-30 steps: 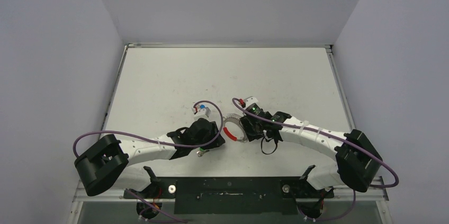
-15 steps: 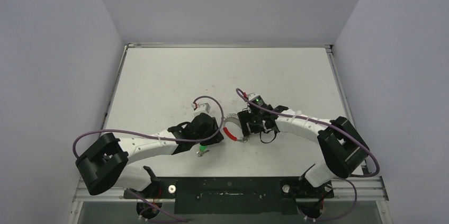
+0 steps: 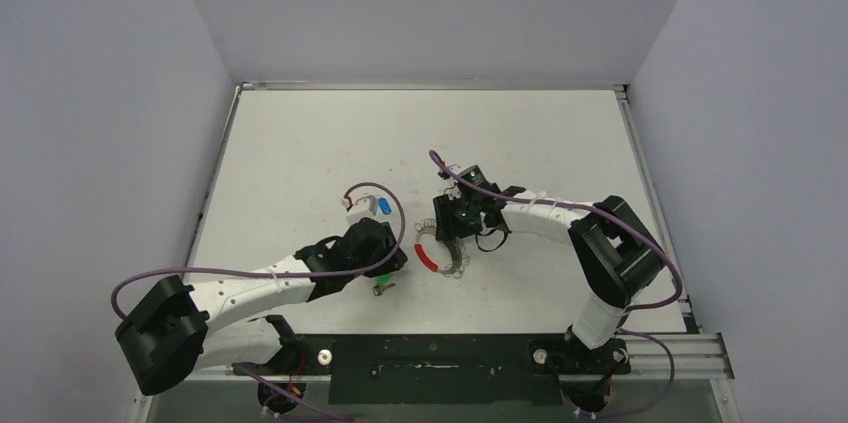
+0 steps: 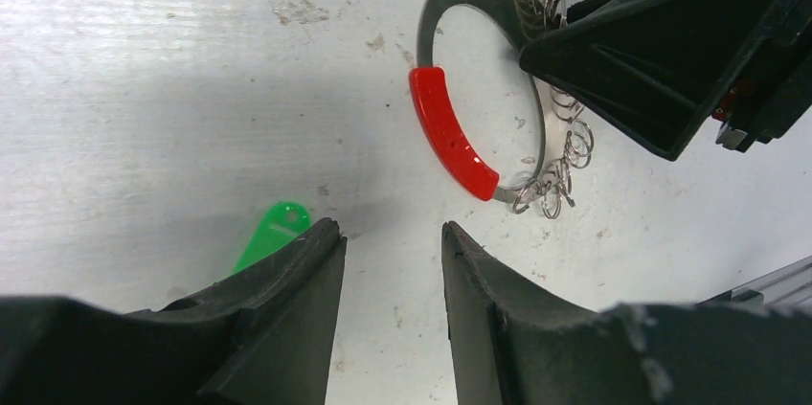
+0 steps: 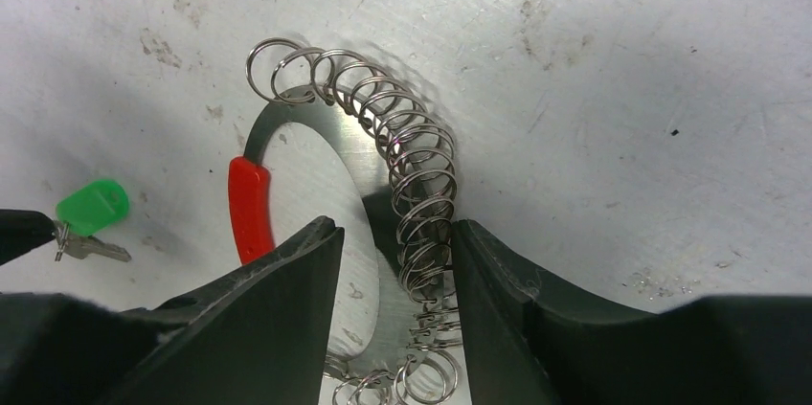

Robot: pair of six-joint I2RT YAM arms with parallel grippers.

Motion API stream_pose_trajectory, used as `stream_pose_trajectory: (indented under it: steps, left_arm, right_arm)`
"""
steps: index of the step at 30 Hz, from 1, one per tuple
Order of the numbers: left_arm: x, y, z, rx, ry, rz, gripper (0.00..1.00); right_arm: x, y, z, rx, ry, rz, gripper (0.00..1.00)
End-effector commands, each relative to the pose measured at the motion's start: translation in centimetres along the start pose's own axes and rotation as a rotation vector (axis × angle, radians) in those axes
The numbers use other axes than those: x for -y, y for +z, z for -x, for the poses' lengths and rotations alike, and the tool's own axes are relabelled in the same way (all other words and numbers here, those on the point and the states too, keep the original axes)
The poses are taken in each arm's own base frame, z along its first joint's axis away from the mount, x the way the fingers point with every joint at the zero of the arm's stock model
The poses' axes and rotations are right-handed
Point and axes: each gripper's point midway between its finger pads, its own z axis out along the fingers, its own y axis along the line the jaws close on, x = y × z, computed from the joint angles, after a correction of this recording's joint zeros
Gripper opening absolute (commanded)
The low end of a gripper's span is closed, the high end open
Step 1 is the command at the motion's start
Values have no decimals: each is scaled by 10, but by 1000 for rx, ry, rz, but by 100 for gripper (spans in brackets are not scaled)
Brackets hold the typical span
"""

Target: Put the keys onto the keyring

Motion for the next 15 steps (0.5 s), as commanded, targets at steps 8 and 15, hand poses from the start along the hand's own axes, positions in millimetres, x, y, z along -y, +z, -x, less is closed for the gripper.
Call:
stream_pose_trajectory:
  steps: [8,15]
  left_arm:
    - [-14,-8,12,58,-52,-1,40]
    - [-1,4,5,20,-64,-60,40]
  right_arm:
    - [-1,2,-49,-114,59,49,51]
    - [-20,0,-57,-124,128,155,54]
